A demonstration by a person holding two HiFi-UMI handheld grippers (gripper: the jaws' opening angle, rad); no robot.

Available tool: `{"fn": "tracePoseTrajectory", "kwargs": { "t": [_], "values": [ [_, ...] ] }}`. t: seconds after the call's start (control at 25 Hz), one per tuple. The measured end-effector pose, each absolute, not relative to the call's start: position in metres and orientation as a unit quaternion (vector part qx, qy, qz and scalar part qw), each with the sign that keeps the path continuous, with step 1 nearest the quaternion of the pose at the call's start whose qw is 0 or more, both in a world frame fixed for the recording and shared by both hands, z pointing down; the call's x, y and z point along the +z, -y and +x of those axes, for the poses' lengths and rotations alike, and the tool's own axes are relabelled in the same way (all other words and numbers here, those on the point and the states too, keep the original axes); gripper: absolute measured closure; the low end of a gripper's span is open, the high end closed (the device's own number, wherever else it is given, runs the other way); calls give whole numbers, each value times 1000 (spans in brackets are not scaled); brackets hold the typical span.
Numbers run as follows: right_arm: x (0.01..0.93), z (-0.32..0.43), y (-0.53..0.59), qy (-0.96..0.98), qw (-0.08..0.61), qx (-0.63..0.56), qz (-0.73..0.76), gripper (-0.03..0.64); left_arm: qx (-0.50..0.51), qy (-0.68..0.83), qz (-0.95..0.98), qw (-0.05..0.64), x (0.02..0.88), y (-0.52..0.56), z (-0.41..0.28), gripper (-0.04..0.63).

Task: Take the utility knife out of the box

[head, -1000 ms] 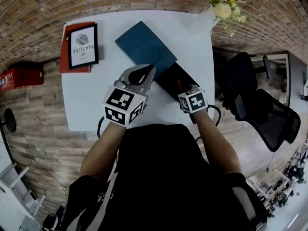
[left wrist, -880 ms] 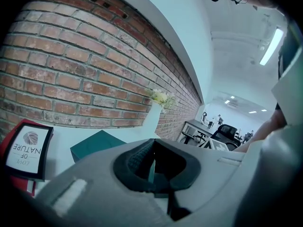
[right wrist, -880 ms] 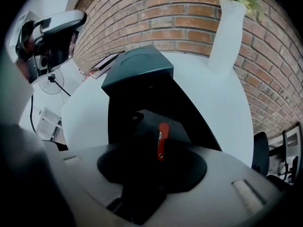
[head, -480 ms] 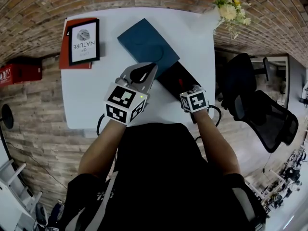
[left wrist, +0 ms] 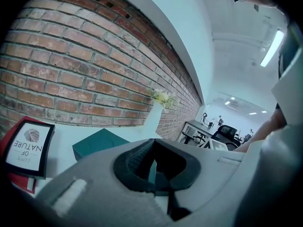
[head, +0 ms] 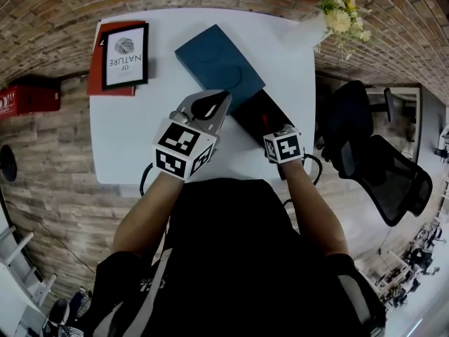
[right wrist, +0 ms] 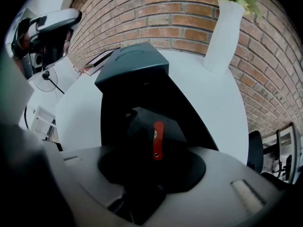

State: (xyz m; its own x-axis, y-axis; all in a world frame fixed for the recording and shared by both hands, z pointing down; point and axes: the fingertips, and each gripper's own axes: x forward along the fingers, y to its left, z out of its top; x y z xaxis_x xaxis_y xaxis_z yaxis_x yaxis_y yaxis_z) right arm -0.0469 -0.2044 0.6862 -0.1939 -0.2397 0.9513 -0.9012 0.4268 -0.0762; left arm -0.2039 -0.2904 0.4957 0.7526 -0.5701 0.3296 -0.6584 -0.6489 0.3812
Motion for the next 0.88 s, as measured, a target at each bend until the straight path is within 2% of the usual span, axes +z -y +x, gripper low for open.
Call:
{"fn": "tracePoseTrajectory", "kwargs": {
  "t": [0.24,0.36,0.88],
  "values": [
    [687,-47,205,704,483,321,410,489,92,344,901,247,499,289,-208,588],
    [686,-51,202,711,477,320,405,557,91,342,902,247,498,288,-206,588],
    [679,-46,205,722,451,323,412,558,93,345,900,247,497,280,-207,588]
  ]
}}
